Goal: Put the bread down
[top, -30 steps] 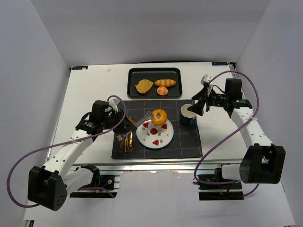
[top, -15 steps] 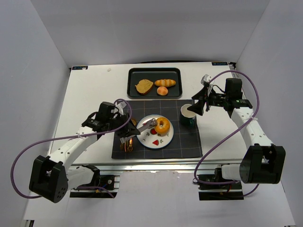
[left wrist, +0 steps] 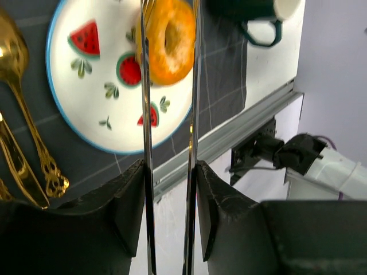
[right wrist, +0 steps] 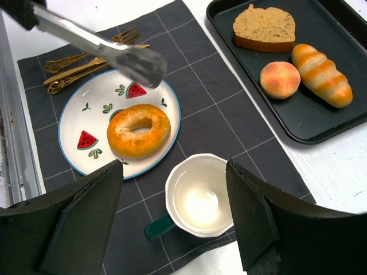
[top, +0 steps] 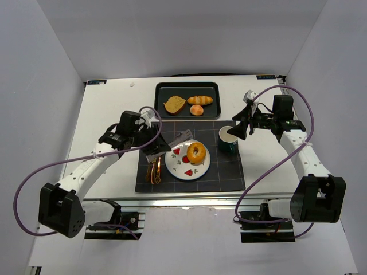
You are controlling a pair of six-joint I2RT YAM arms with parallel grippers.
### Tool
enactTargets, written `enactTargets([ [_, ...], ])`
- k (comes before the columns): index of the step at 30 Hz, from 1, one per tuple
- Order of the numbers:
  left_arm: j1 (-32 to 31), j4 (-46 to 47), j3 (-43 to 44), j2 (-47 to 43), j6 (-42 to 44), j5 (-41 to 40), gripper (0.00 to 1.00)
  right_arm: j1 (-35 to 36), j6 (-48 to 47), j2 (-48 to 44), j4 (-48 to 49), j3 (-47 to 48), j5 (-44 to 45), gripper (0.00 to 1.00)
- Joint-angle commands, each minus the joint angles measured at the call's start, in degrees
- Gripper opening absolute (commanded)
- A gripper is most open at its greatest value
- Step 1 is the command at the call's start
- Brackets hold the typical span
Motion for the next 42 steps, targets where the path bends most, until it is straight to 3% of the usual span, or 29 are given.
enactTargets([
  [1, -0.2, 2.14, 5.86, 1.91, 1.21, -2.15, 0.48, -0.42, 0.57, -0.58, 2.29, 0.89, -1.6, 0.77],
  [7, -0.02, 8.73, 15.42, 13.92, -1.16, -5.93, 0.48, -0.42, 0.92, -0.23, 2.47, 0.8, -2.03, 0.77],
  [13, 0.68, 5.5, 28.52, 26.16, 0.32, -8.66, 0.48, -0.42, 0.75, -0.76, 2.99, 0.54, -2.47, 0.77],
  [17, 1.21, 6.81, 31.26, 31.61, 0.33, -9.28, 0.48, -0.42, 1.97, -1.02, 4.74, -0.16, -2.56, 0.77],
  [30, 2.44, 7.43, 37.94, 39.44, 1.3, -9.02, 0.49, -0.42, 2.85, -1.55, 6.07, -1.22, -2.56, 0.77],
  [42, 2.44, 6.9, 37.16, 41.11, 1.91, -6.91, 0.51, -0.33, 3.03, -1.55, 6.16, -1.22, -2.3, 0.77],
])
